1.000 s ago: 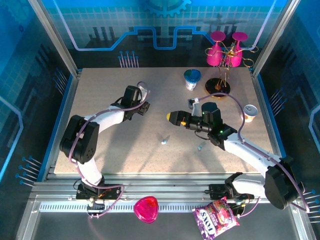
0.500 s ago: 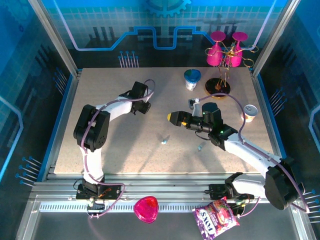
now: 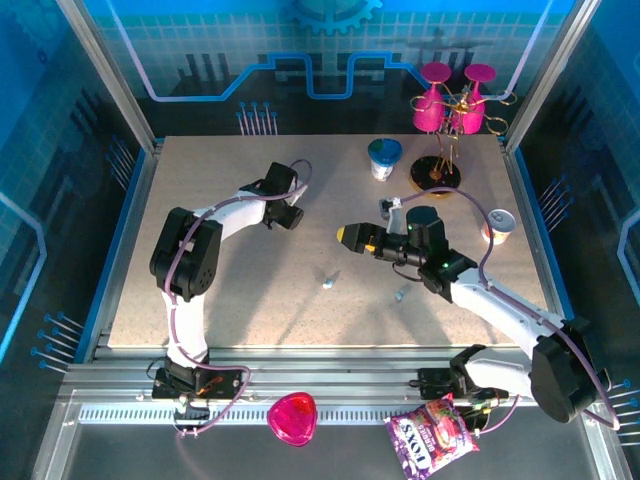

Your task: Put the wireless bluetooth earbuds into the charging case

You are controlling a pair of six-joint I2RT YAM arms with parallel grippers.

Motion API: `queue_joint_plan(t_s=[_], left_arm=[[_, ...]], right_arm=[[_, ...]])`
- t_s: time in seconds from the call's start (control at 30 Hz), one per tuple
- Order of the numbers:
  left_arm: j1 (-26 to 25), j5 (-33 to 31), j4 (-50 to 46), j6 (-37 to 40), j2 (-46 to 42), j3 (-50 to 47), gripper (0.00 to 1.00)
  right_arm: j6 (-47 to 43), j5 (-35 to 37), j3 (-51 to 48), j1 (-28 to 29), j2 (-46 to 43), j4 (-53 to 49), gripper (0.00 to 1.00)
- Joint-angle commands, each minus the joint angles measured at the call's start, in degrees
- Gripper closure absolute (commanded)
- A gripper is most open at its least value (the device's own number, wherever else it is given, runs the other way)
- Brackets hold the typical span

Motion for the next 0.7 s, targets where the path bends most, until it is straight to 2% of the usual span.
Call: queue_joint_plan(t_s=[0.0, 0.1, 0.33, 0.5, 0.67], left_arm=[[0.4, -0.3, -1.3, 0.4, 0.0, 0.0, 0.45], [0.4, 0.5, 0.4, -0.3, -2.1, -1.4, 0.4], [0.3, 5.9, 7.2, -3.9, -11.2, -7.0, 0.15], [-1.9, 9.8, 14.3, -7.7, -17.3, -12.3, 0.01], [-5.0, 12.0, 23.3, -11.8, -22.2, -18.7, 0.01]], right_arm=[[-1.6, 0.8, -0.4, -0.8, -1.6, -1.6, 0.06], [-3.6, 3.0, 0.1, -1.0, -2.7, -5.3, 0.06], [-11.2, 16.1, 1.5, -2.8, -5.5, -19.4, 0.06], [-12.4, 22.8, 0.5, -6.6, -6.3, -23.9, 0.07], [-13.9, 30.0, 0.5, -11.3, -2.8, -26.4, 0.09]])
